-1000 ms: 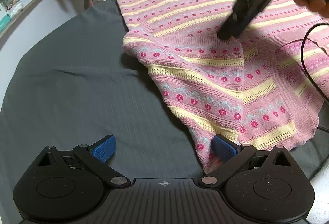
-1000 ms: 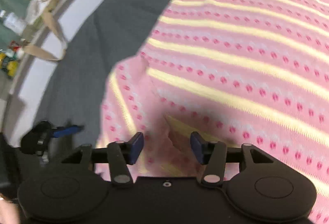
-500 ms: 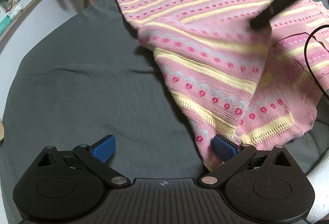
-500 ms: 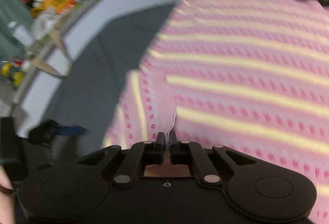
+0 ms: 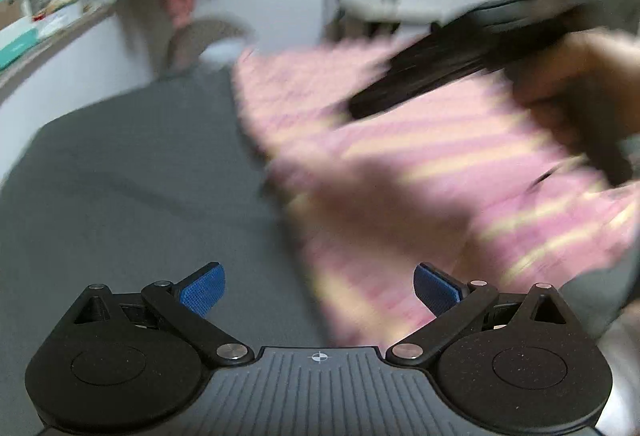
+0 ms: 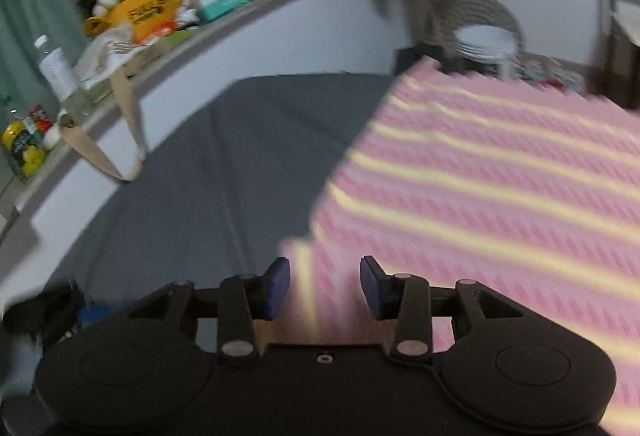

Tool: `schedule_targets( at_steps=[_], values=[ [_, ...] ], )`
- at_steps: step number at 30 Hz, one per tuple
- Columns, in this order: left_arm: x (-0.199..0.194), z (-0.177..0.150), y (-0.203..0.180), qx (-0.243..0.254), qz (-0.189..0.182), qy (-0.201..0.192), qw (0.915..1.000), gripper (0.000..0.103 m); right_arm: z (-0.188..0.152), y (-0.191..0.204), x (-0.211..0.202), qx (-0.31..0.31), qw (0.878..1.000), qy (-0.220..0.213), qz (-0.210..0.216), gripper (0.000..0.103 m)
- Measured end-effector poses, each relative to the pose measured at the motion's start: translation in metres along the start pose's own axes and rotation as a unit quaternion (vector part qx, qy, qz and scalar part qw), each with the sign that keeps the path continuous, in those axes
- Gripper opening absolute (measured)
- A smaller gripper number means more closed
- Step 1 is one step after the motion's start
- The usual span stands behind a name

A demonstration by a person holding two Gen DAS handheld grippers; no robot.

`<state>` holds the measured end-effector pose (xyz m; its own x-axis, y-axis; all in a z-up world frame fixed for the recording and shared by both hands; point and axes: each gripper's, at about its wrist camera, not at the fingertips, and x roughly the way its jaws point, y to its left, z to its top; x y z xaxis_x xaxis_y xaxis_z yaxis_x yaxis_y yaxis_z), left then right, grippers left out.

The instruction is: Fold clothes

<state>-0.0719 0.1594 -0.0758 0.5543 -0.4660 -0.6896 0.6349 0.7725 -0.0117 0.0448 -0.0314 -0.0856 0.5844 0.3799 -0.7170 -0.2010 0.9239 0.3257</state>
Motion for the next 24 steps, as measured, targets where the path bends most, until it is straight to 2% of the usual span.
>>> schedule_targets(
  at_steps=[2,5,7,9,10,11,13,14,16,17,19,22,24],
  values=[
    [0.007,0.002,-0.02,0.055,-0.006,-0.015,0.9983,0.101,0.026,0.01,0.026,-0.014,1.0,0.027,0.001,0.035],
    [0.027,0.002,-0.049,0.152,0.018,-0.028,0.9878,0.101,0.048,0.021,0.068,-0.032,0.994,0.102,-0.028,0.03],
    [0.043,0.005,-0.061,0.178,0.028,-0.03,0.9832,0.101,0.053,0.024,0.088,-0.05,0.988,0.139,-0.049,0.03],
    [0.058,0.008,-0.068,0.183,0.04,-0.038,0.9816,0.101,0.053,0.025,0.103,-0.071,0.981,0.166,-0.065,0.026],
    [0.064,0.009,-0.069,0.184,0.049,-0.036,0.9811,0.101,0.053,0.024,0.109,-0.073,0.98,0.178,-0.056,0.014],
    [0.071,0.009,-0.07,0.183,0.053,-0.027,0.9812,0.101,0.053,0.022,0.113,-0.064,0.979,0.19,-0.043,0.006],
    [0.088,0.005,-0.067,0.167,0.038,0.025,0.9849,0.101,0.053,0.018,0.119,-0.054,0.978,0.197,-0.033,0.006],
    [0.094,0.002,-0.064,0.143,0.025,0.043,0.9884,0.101,0.054,0.017,0.121,-0.052,0.978,0.198,-0.03,0.006],
    [0.099,0.0,-0.053,0.08,-0.006,0.066,0.9946,0.102,0.057,0.013,0.123,-0.037,0.981,0.19,-0.025,0.005],
    [0.099,0.001,-0.052,0.074,-0.018,0.078,0.9941,0.102,0.058,0.011,0.125,-0.026,0.982,0.186,-0.023,0.005],
    [0.099,-0.001,-0.058,0.097,-0.022,0.083,0.9916,0.102,0.06,0.006,0.128,-0.006,0.984,0.18,-0.018,0.005],
    [0.098,0.0,-0.062,0.103,-0.027,0.094,0.9899,0.102,0.055,0.003,0.125,0.007,0.985,0.169,-0.018,0.005],
    [0.095,-0.001,-0.066,0.111,-0.027,0.094,0.989,0.103,0.051,0.006,0.12,-0.002,0.986,0.166,-0.017,0.009]
  ],
)
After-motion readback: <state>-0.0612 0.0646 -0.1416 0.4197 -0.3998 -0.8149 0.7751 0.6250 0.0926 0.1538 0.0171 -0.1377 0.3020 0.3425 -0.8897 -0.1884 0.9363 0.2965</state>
